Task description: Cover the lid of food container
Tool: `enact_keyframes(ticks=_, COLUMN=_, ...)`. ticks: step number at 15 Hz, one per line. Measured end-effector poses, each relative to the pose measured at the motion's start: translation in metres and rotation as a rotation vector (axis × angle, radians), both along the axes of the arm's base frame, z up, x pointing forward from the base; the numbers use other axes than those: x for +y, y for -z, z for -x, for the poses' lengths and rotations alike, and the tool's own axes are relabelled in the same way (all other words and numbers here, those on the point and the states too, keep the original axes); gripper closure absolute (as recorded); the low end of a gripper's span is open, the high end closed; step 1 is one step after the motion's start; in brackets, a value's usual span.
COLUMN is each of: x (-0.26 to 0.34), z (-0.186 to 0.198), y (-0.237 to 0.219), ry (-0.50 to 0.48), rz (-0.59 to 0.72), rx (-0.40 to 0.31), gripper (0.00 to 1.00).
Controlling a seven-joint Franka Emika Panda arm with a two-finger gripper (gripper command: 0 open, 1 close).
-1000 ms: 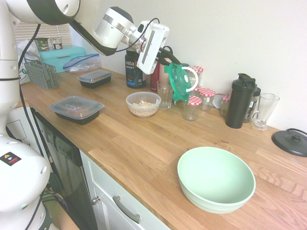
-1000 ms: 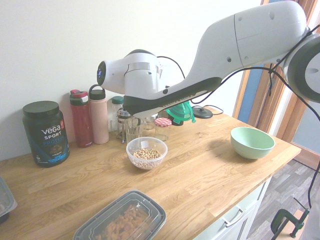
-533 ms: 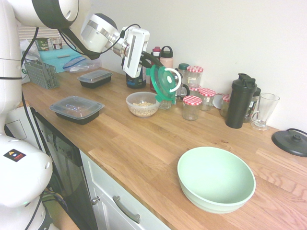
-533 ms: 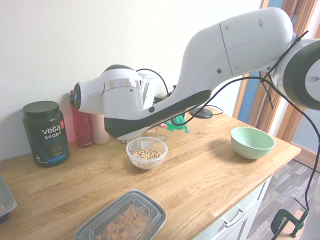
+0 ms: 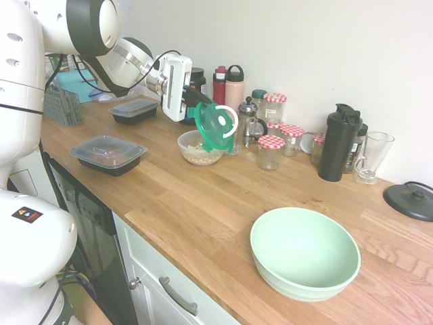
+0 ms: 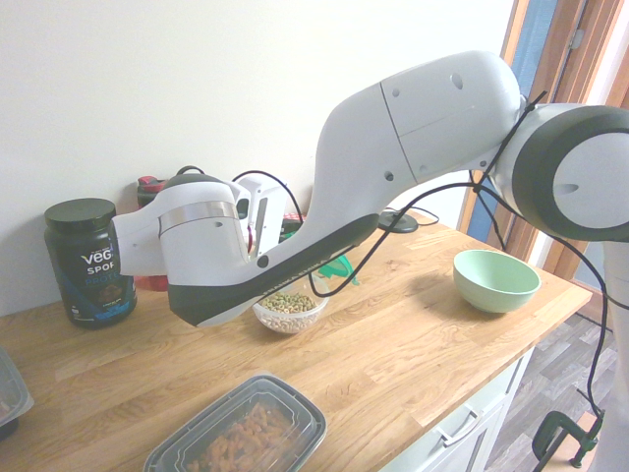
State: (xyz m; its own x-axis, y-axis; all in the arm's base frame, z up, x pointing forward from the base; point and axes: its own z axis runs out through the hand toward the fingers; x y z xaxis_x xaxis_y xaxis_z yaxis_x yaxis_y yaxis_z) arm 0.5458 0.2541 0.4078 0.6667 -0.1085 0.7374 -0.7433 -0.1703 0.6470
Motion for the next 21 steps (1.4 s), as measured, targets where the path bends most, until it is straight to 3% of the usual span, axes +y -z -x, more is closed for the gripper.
enact_keyframes(ticks=18, x=0.039, z=0.006, y=0.026, ry=0.015, rz=0.073, rx=0.021, gripper=1.00)
enact_keyframes(ticks=19, x=0.039, z=0.006, y=0.032, ry=0.019, rz=0.082, rx=0.028, gripper=0.00)
enact_keyframes(ticks=21, x=0.038, z=0.005, y=0.040, ry=0.031, rz=0.099, rx=0.038, gripper=0.00)
